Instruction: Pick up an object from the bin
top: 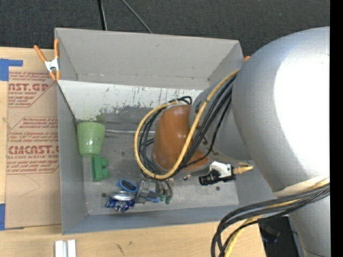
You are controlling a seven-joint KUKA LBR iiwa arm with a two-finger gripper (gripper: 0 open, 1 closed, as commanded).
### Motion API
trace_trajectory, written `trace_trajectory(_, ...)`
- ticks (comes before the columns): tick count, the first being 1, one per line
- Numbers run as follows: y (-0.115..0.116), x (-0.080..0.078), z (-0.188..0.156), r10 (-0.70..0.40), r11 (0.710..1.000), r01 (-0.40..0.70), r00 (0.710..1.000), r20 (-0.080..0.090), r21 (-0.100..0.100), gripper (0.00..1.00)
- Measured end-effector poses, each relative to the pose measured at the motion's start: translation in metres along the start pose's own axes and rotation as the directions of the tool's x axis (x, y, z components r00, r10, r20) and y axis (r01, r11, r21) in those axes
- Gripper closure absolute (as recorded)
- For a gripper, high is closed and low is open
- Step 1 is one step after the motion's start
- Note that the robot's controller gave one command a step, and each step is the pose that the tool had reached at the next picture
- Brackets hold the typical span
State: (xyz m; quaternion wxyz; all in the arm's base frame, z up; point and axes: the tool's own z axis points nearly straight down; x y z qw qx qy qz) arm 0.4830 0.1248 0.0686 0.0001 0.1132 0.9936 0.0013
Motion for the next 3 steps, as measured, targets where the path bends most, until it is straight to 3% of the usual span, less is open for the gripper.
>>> trace_trajectory(3, 0.003, -0.001, -0.126, -0.003, 1.000, 0.003, 1.000, 0.004, 0.000, 1.00)
